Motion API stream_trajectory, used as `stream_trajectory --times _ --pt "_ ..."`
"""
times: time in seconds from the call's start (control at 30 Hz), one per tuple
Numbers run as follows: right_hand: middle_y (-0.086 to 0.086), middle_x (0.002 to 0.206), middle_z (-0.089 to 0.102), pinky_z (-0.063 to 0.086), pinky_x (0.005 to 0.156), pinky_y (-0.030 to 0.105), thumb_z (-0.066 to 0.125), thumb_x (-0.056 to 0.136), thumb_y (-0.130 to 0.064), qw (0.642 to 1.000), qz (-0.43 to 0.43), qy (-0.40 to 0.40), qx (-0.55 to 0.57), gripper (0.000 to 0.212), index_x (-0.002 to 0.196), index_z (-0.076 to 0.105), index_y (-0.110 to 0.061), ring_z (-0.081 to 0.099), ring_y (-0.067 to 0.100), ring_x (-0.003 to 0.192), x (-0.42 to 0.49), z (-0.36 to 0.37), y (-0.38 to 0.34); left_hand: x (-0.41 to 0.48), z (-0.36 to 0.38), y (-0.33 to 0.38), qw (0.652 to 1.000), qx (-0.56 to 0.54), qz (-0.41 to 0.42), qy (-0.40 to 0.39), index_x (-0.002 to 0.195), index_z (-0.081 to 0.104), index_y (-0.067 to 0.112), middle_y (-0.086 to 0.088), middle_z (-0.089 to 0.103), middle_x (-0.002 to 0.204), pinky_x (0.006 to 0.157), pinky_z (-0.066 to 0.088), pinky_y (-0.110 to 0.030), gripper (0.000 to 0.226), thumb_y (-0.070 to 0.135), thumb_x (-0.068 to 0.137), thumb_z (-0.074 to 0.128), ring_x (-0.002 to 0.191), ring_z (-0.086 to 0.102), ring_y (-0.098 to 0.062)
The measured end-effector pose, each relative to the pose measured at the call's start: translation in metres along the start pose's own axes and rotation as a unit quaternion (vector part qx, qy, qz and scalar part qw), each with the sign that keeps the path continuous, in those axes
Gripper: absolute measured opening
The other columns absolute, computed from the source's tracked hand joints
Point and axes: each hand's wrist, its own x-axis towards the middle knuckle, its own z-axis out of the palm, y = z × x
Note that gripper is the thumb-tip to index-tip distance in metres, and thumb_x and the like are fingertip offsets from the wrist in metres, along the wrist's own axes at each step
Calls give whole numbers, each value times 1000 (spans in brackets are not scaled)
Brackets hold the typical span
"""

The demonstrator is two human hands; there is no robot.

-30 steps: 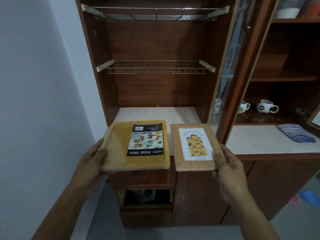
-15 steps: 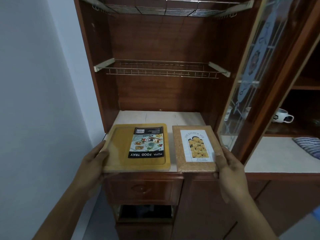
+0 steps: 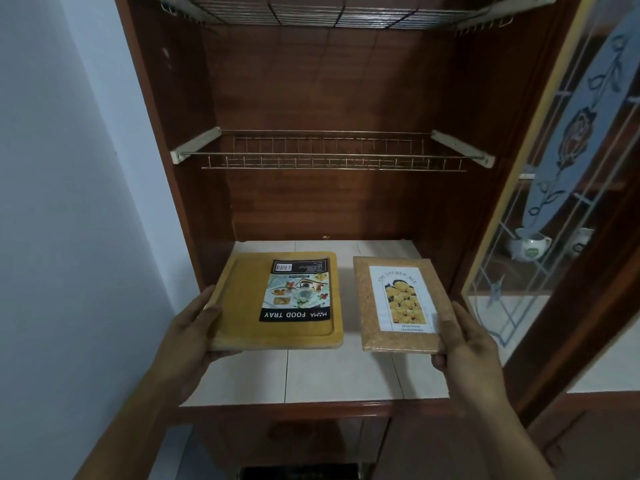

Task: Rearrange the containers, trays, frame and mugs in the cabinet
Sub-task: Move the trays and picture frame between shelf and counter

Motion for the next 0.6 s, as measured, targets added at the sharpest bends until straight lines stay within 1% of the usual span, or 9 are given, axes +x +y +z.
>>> stream_trajectory --times 0.07,0.13,0.2,0.3,0.4,0.53,0.6 --pt "5 89 74 39 45 21 52 99 -28 1000 2 -4 3 44 143 47 -24 46 5 51 14 3 4 11 6 -3 1000 -1 -2 2 123 55 33 -1 63 117 60 60 -38 28 18 102 43 100 66 -26" --pt "2 85 74 38 47 23 51 100 -27 1000 3 -12 10 38 138 52 -26 44 8 53 27 8 7 21 12 -6 1000 -5 -2 5 121 55 32 1 63 113 57 59 -36 27 16 102 43 97 66 -25" --pt "0 82 74 37 48 25 49 101 -25 1000 4 -15 18 33 133 56 -28 45 7 52 38 12 9 30 17 -8 1000 -8 -7 9 120 55 32 3 62 111 58 59 -38 26 17 102 44 96 65 -24" --pt "2 84 72 37 48 25 50 101 -25 1000 15 -13 12 39 140 52 -27 47 2 47 56 16 15 44 21 -14 1000 -15 -11 16 128 53 31 2 60 115 66 56 -44 31 19 101 44 99 64 -26" --pt "5 83 72 38 45 23 51 100 -27 1000 19 -11 -2 42 142 49 -27 45 3 45 72 23 23 59 23 -19 1000 -16 -21 12 137 48 29 4 58 116 70 57 -47 37 21 101 44 100 63 -25" --pt "3 87 74 42 48 23 52 99 -30 1000 18 -3 -14 42 141 50 -24 53 3 51 91 34 33 83 23 -24 999 -17 -31 8 141 45 30 4 56 118 69 57 -47 41 22 101 44 102 62 -25" --pt "3 87 73 42 47 20 51 99 -31 1000 15 -8 -21 39 137 53 -22 54 1 51 99 44 39 100 20 -27 999 -12 -36 6 140 45 31 4 55 121 67 58 -45 40 22 101 44 102 62 -26"
